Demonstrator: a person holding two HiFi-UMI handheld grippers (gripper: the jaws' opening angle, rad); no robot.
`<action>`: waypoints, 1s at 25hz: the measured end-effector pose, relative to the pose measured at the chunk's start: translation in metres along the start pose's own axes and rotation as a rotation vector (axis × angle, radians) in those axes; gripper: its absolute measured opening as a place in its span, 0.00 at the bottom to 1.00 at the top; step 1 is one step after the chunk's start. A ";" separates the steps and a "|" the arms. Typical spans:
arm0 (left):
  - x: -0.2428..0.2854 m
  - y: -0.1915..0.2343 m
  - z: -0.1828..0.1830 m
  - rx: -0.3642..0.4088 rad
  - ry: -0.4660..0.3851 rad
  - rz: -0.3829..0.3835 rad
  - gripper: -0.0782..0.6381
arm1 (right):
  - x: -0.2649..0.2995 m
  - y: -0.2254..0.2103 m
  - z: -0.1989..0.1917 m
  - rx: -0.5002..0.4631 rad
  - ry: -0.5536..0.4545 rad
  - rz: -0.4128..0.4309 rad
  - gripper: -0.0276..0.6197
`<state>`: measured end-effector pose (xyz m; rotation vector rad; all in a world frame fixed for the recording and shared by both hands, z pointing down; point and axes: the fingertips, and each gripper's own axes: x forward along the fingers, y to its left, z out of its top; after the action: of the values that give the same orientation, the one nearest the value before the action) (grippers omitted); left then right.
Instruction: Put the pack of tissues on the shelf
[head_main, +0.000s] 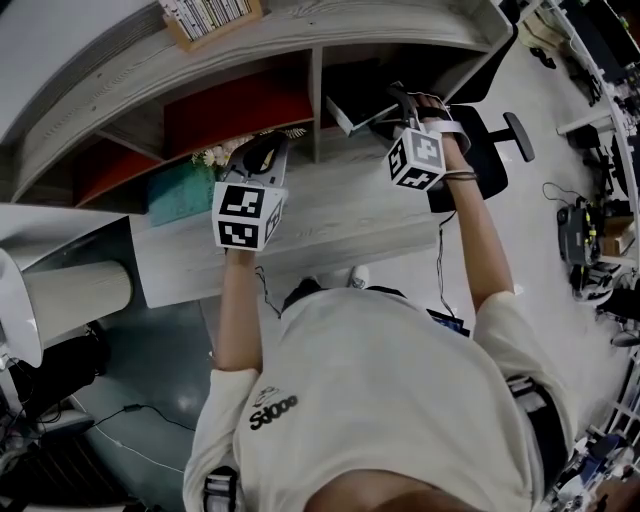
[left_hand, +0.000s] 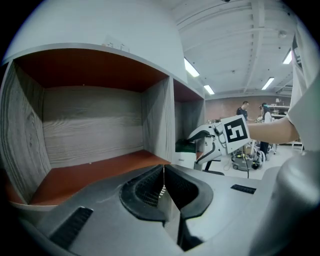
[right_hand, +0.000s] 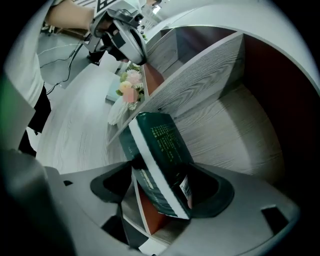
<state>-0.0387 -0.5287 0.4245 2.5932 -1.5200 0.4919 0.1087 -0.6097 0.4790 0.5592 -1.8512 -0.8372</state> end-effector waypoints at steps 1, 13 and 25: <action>0.000 0.000 0.000 0.001 0.002 0.001 0.14 | 0.001 -0.002 0.002 0.009 -0.006 -0.002 0.59; -0.006 0.015 0.000 0.000 0.001 0.036 0.14 | 0.026 -0.034 0.033 0.211 -0.067 -0.045 0.47; -0.018 0.027 0.007 0.026 -0.014 0.070 0.14 | 0.034 -0.042 0.034 0.240 -0.089 -0.106 0.47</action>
<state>-0.0686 -0.5287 0.4102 2.5754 -1.6236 0.5051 0.0646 -0.6511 0.4583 0.7869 -2.0331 -0.7227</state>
